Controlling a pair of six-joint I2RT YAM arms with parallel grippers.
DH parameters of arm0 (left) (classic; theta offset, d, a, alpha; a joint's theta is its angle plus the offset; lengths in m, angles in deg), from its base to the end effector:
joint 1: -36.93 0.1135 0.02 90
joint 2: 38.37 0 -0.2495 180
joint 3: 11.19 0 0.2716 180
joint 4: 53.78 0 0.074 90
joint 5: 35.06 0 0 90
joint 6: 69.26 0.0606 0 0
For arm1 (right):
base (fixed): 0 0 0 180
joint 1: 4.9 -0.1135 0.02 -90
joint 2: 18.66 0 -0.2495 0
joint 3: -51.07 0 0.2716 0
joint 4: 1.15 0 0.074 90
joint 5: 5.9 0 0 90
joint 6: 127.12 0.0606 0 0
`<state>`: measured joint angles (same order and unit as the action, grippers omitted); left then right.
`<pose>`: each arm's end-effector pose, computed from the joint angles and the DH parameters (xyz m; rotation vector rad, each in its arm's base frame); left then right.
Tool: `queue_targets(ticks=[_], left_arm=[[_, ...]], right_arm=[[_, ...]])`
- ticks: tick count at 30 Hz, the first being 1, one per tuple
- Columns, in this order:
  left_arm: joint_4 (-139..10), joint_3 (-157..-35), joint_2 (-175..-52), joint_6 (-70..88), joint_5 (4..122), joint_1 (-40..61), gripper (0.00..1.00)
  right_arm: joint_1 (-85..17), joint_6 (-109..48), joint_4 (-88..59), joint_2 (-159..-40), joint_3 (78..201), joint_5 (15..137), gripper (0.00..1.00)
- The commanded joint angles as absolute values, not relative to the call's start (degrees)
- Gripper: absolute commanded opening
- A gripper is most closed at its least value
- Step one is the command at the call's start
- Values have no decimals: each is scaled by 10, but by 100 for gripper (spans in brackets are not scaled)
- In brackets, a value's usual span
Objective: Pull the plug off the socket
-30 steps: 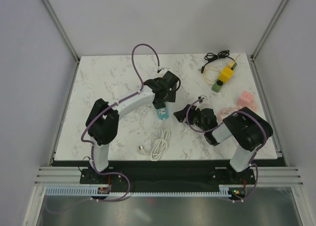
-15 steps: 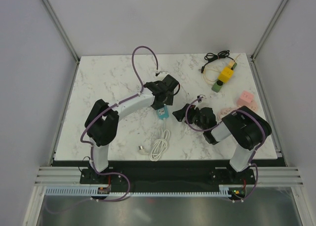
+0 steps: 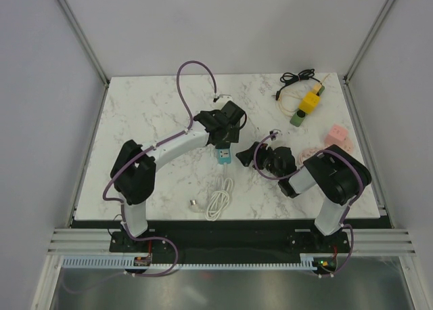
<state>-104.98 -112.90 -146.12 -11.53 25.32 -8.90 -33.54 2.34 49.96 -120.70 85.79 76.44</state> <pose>0.3244 -0.2909 0.2160 0.0975 2.3892 0.0480 0.2642 0.1535 0.0695 0.0867 1.9591 0.9319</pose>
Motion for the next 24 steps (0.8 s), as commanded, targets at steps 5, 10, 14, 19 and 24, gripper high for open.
queue_targets(ticks=[5,10,14,19,24], left_arm=[[-1037,-1167,-1488,-129,262,-87,100],[-1037,-1186,-1523,-141,278,-82,100],[-1036,-1189,-1540,-141,279,-77,99],[-1032,-1183,-1540,-137,290,-72,87],[-1018,-1170,-1529,-125,302,-69,55]], right_arm=[[-336,23,504,-1214,866,758,84],[-336,24,497,-1205,865,757,84],[-339,32,487,-1202,870,752,84],[-350,30,473,-1184,875,749,84],[-366,26,439,-1170,889,748,84]])
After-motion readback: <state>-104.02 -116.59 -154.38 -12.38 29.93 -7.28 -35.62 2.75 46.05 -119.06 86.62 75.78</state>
